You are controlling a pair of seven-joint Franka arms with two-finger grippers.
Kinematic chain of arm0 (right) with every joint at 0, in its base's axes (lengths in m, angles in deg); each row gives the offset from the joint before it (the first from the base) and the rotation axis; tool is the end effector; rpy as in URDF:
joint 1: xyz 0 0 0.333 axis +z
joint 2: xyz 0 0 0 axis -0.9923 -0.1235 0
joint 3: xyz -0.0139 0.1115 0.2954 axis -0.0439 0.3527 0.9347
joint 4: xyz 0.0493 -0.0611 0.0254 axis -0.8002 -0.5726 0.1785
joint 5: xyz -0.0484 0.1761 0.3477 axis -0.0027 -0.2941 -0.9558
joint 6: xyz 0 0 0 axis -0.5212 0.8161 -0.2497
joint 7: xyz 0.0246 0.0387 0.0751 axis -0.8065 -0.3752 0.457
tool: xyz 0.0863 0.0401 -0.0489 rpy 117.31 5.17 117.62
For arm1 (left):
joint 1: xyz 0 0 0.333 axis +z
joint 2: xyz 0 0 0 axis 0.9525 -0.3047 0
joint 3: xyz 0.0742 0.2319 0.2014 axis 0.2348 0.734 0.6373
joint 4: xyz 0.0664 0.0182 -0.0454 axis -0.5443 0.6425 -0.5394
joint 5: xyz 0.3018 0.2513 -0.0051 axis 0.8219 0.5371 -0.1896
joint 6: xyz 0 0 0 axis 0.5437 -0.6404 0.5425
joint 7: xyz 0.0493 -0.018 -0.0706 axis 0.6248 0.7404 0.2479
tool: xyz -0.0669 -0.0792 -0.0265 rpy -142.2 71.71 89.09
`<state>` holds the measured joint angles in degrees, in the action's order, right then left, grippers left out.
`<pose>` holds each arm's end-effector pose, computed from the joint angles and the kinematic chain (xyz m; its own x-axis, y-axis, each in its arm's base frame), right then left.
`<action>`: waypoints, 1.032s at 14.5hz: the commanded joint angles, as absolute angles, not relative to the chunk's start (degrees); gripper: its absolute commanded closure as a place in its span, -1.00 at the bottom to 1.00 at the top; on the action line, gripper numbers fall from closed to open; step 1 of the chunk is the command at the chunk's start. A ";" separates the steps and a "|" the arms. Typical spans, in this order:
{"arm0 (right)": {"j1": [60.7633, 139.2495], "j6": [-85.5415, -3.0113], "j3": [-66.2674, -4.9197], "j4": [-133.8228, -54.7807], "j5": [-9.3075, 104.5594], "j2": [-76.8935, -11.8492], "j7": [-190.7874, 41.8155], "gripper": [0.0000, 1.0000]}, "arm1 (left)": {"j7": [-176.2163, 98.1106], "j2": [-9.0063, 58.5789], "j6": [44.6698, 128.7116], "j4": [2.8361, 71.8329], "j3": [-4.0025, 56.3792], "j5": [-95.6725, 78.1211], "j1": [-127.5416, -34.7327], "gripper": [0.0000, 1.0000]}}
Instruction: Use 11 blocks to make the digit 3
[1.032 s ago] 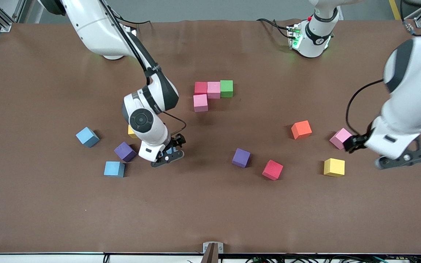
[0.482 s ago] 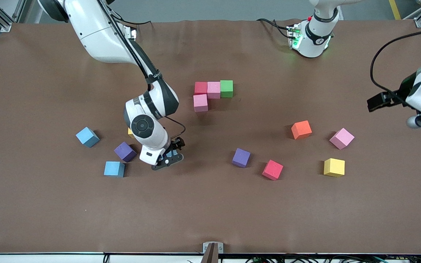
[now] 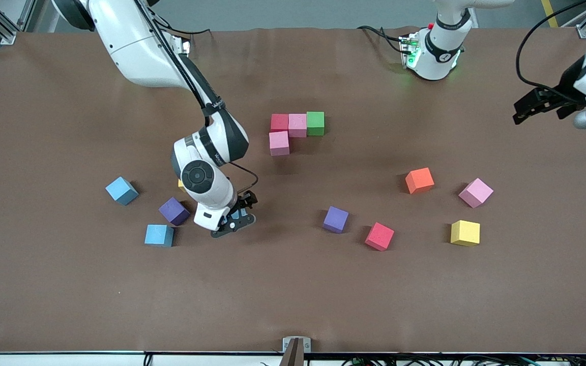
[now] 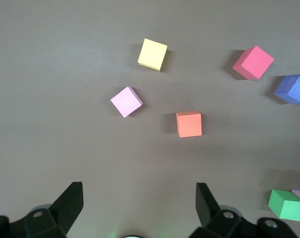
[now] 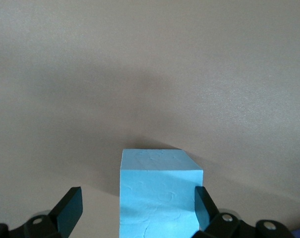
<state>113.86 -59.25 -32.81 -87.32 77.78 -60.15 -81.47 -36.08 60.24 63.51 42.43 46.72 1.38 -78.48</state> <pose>0.6080 0.3353 0.2272 0.9236 0.3831 -0.0161 0.3816 -0.9224 -0.0591 0.5018 -0.0308 0.5998 0.9954 0.0939 -0.0165 0.0936 -0.9955 -0.0163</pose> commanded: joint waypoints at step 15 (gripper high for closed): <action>112.70 -57.50 -31.81 -87.13 77.44 -60.02 -80.84 -1.00 | -38.12 60.25 64.62 43.35 44.16 0.66 -78.68 -1.00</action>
<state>112.98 -57.50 -32.28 -86.76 77.78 -60.19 -81.28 -37.19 60.28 65.00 43.92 44.30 1.37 -78.74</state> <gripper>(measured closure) 0.000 0.000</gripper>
